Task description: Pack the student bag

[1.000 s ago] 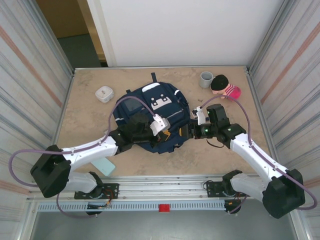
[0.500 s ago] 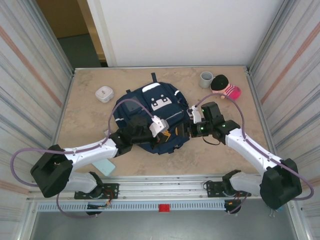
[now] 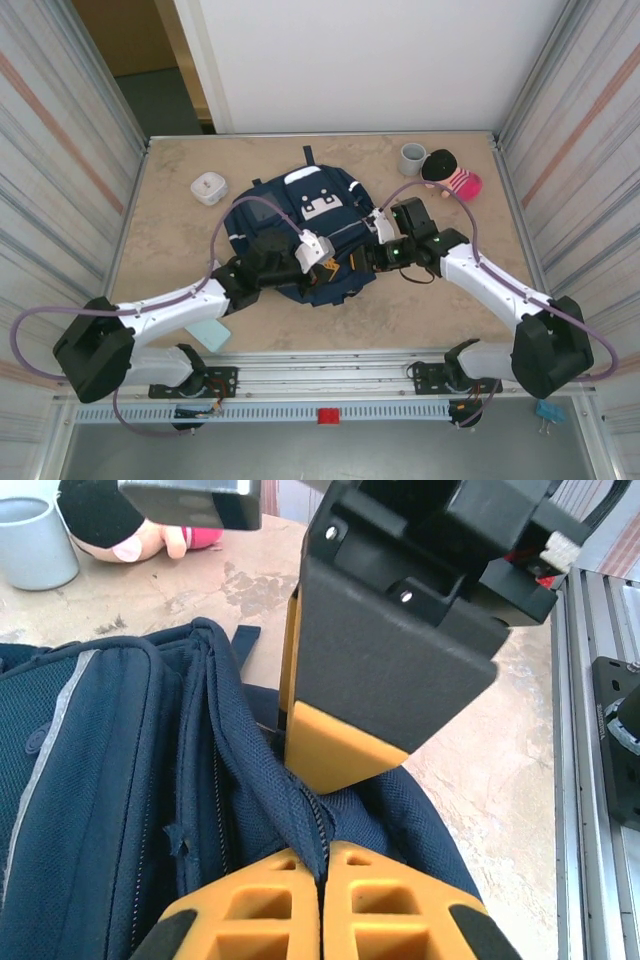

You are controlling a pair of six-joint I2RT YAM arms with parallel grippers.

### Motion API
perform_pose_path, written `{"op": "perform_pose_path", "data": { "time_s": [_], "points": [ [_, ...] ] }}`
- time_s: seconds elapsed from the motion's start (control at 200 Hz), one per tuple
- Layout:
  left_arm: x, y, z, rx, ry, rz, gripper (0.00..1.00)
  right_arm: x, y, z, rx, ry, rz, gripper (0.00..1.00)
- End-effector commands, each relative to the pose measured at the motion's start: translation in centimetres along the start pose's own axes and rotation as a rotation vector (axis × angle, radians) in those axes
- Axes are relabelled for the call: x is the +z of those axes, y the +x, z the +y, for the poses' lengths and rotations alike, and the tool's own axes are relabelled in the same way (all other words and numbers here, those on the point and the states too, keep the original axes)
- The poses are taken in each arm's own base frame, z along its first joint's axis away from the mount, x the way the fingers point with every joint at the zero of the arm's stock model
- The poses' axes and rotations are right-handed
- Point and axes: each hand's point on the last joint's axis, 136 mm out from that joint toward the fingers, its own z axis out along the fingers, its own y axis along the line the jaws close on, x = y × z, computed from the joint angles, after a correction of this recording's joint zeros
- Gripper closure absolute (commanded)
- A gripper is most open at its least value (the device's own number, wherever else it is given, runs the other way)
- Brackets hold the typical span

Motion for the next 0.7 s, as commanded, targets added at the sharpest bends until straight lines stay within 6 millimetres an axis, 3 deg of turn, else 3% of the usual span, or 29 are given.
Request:
{"op": "perform_pose_path", "data": {
  "time_s": [0.0, 0.075, 0.19, 0.381, 0.616, 0.697],
  "points": [
    [-2.1, -6.5, -0.3, 0.112, -0.012, -0.2, 1.0, 0.2, -0.2, 0.1, -0.031, 0.024, 0.023, 0.82],
    [-2.1, -5.9, -0.2, 0.124, -0.018, -0.167, 1.0, -0.1, -0.7, -0.9, -0.03, 0.095, 0.013, 0.92],
    [-2.2, -4.2, -0.1, 0.149, -0.025, -0.093, 1.0, -1.4, -1.4, -3.6, -0.005, 0.231, -0.022, 0.99],
    [-2.8, -1.6, -0.3, 0.172, -0.033, -0.008, 1.0, -3.0, -1.7, -6.5, -0.005, 0.349, -0.002, 1.0],
    [-4.1, -1.1, -0.5, 0.175, -0.035, -0.013, 1.0, -2.8, -2.0, -8.4, -0.007, 0.385, 0.025, 1.0],
    [-4.3, 0.0, 0.1, 0.161, -0.068, 0.024, 1.0, -2.8, -2.6, -6.7, -0.049, 0.293, 0.012, 1.0]
  ]
}}
